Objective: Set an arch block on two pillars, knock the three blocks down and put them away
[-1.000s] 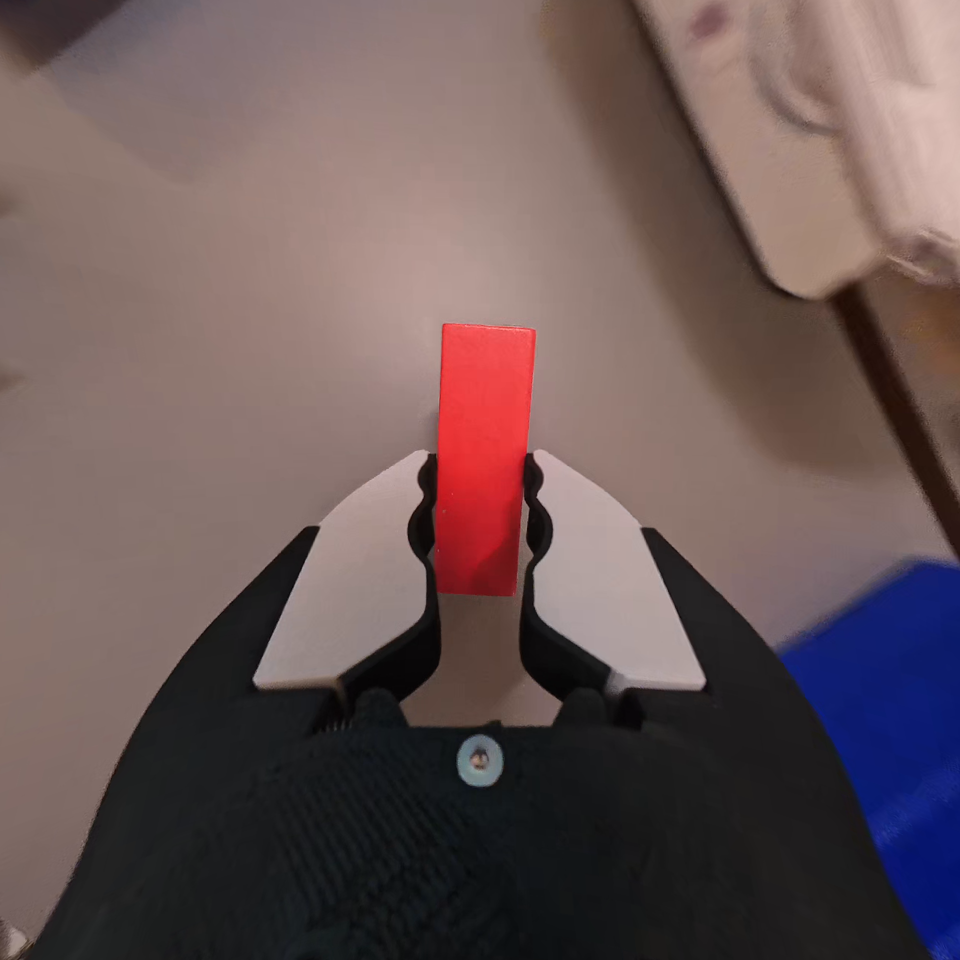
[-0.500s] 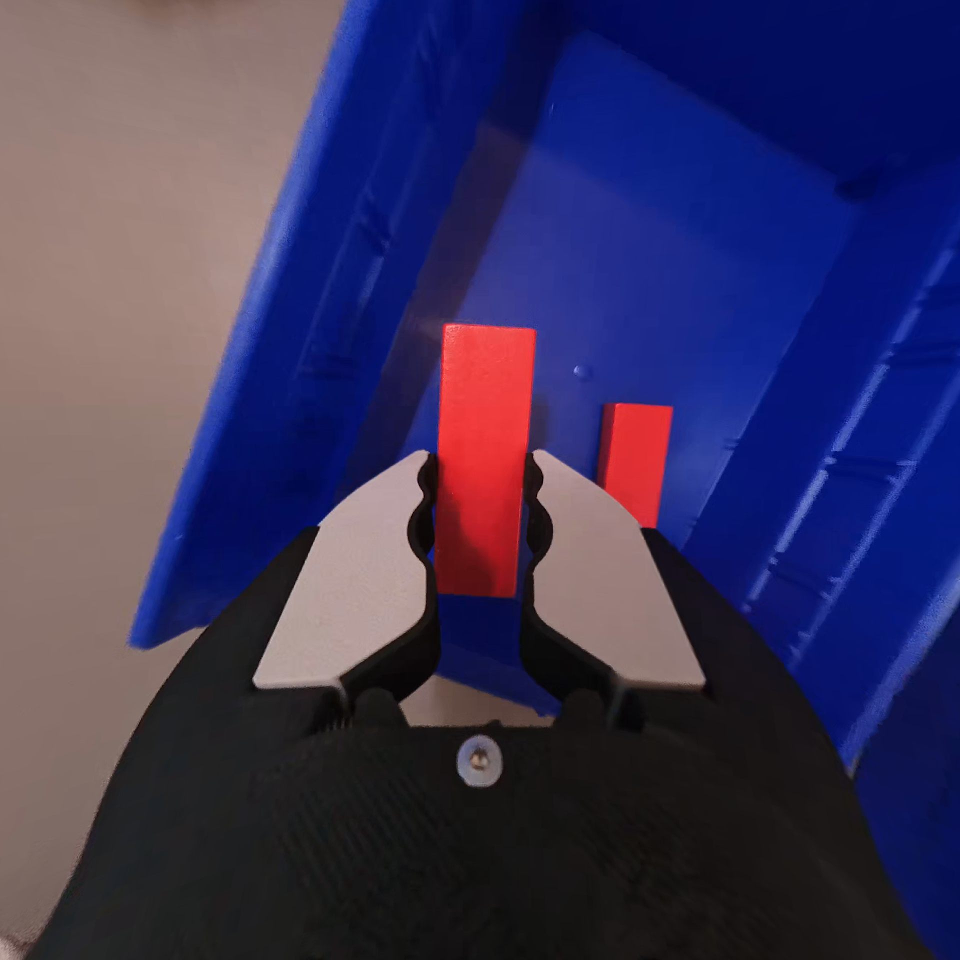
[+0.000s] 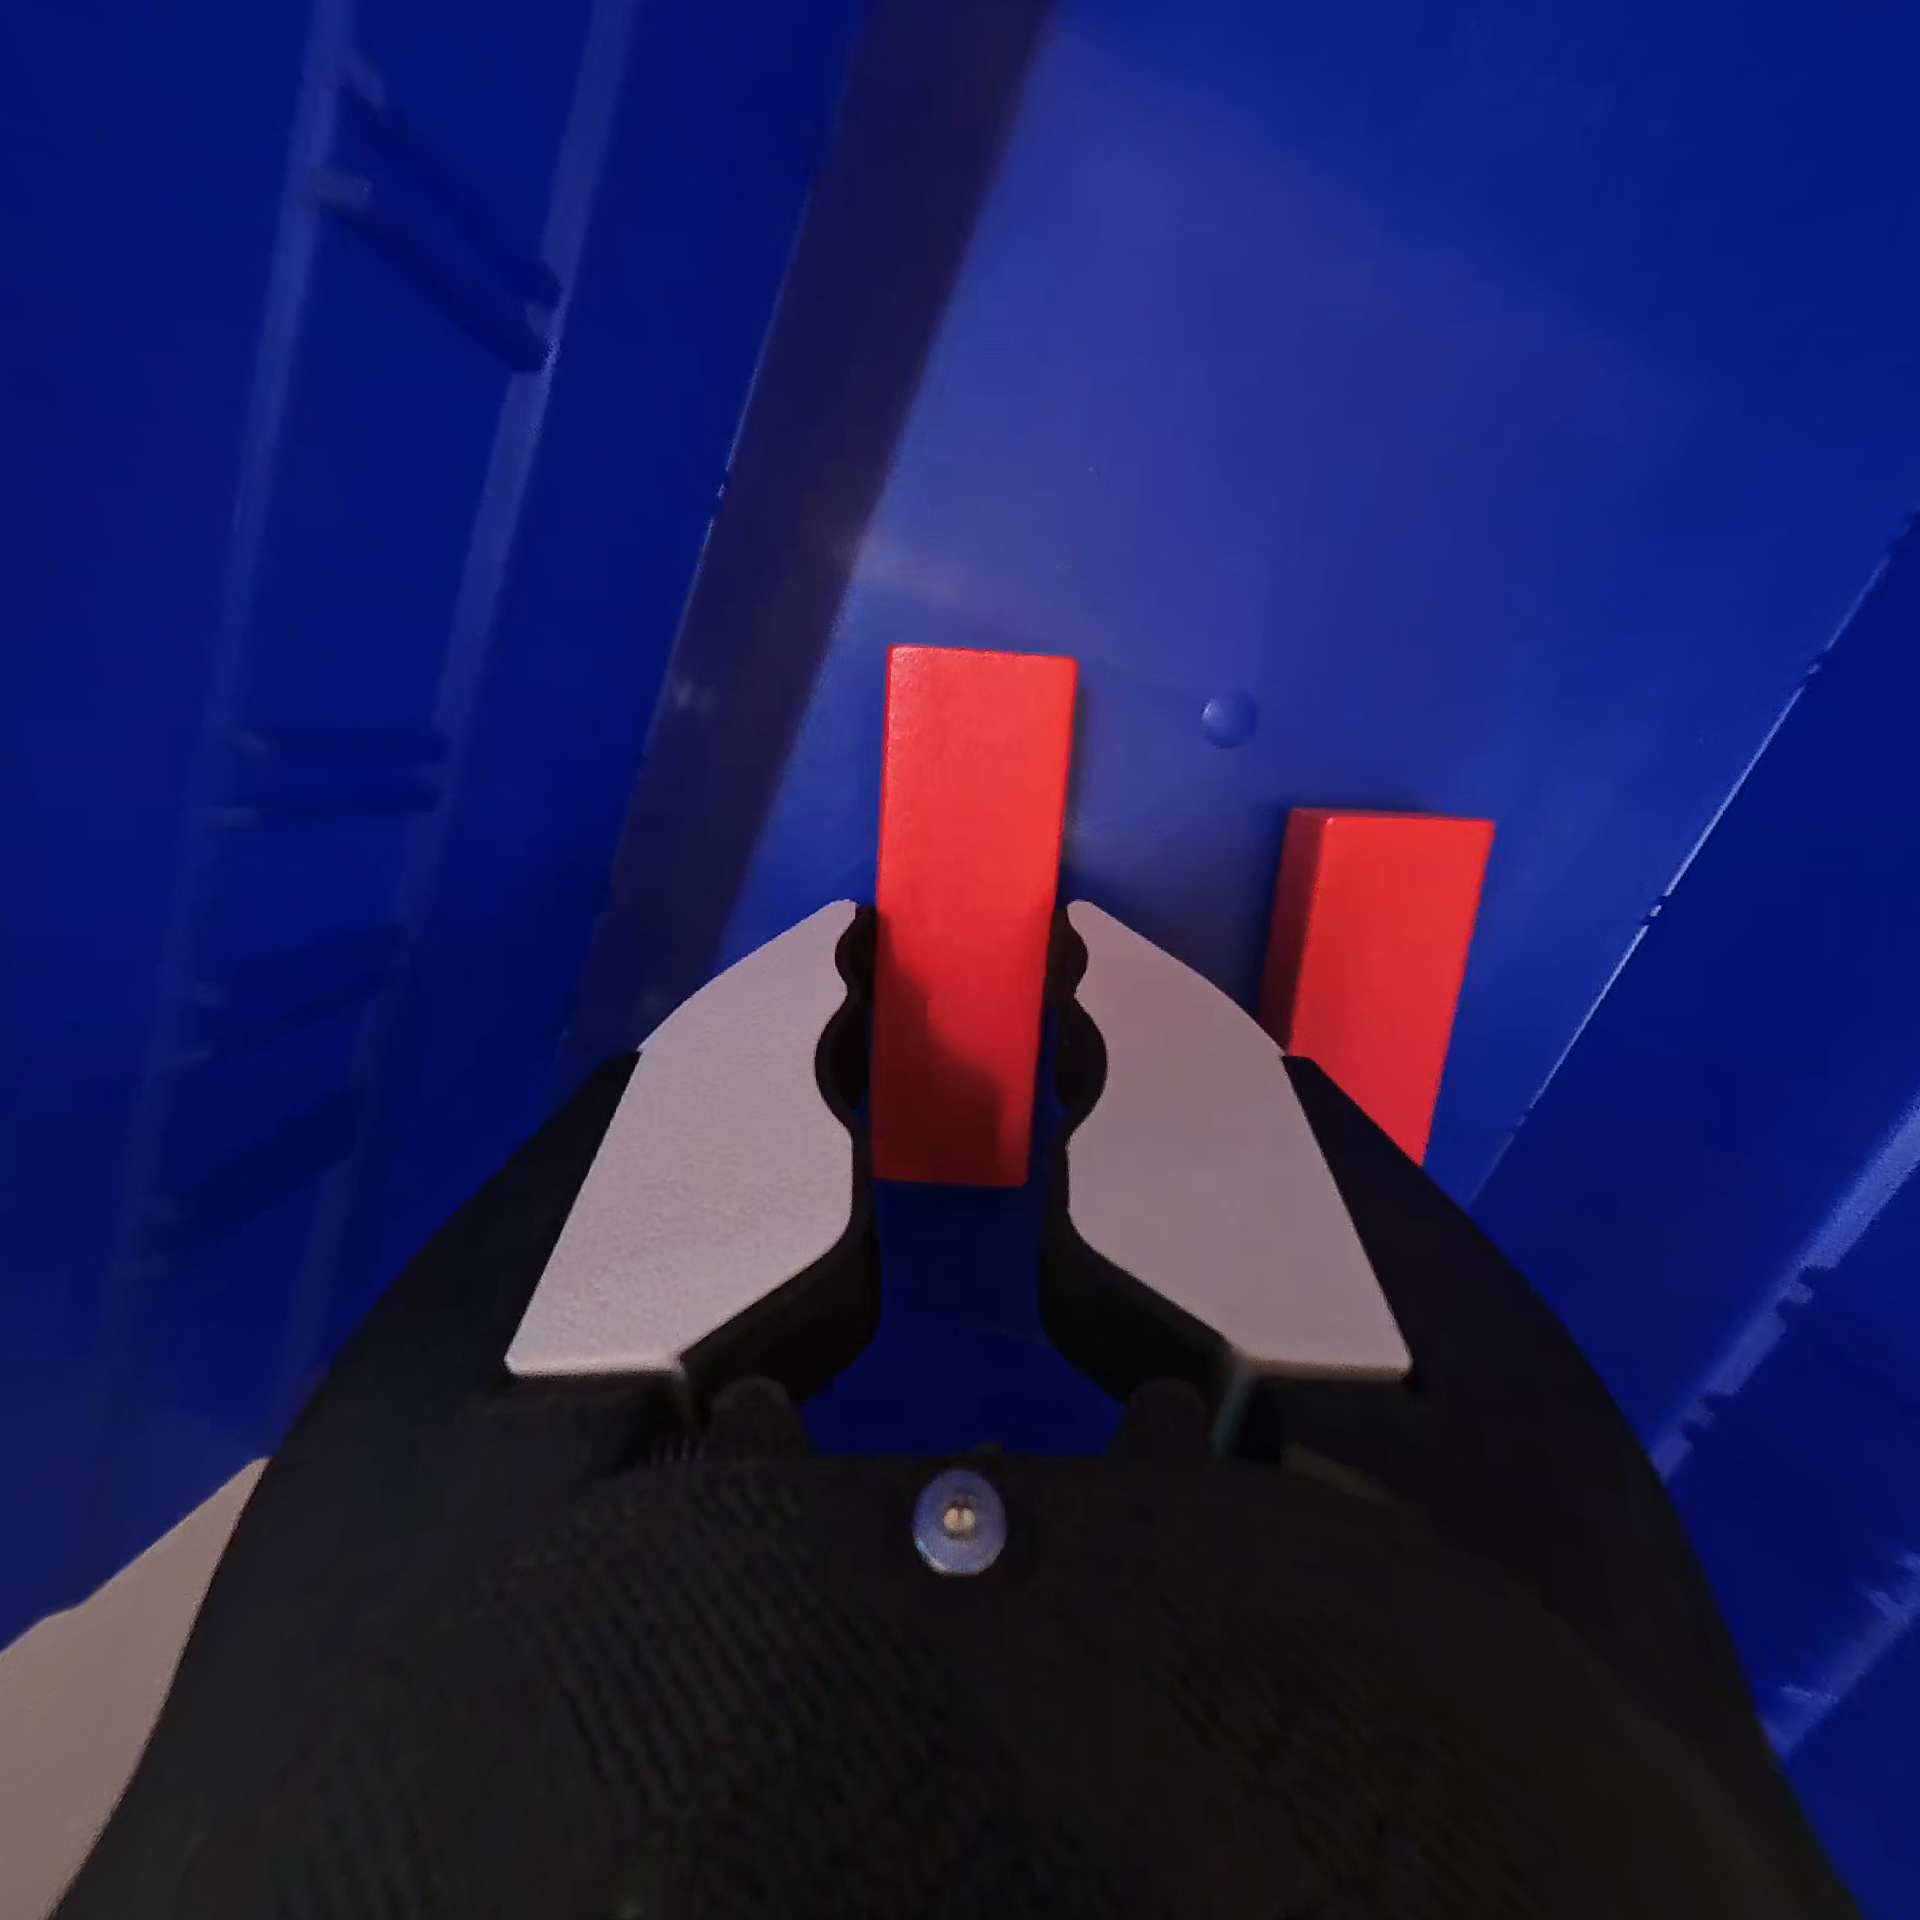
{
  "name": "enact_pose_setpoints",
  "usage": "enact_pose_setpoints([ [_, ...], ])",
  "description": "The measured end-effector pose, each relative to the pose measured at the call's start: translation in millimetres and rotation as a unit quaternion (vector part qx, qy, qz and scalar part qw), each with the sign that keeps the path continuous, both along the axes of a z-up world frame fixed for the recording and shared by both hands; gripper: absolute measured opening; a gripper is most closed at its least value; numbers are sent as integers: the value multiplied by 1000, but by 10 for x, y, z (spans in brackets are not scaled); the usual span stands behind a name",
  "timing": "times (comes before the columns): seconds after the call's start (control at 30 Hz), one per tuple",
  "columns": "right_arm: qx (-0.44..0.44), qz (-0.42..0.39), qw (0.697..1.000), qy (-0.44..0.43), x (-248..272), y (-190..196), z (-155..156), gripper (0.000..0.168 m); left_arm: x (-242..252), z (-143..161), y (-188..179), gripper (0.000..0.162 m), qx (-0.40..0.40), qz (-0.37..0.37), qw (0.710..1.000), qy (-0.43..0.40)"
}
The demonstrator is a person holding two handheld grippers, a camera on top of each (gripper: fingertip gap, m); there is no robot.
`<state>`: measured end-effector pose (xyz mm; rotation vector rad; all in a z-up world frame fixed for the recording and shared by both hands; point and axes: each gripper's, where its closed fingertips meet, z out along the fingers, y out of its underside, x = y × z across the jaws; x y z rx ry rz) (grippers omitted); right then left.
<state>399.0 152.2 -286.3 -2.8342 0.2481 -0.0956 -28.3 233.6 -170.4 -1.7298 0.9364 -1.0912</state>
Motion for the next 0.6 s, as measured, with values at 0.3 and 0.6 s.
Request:
enact_pose_setpoints([
  [0.3, 108, 0, 982, -156, 6, 110, 1128, 68, -23, -52, -70, 67, 11, -6, 1000, 26],
  [0.6, 372, 354, 858, 11, -2748, 1207, 1548, 78, -142, -99, -57, 68, -9, -9, 1000, 11],
])
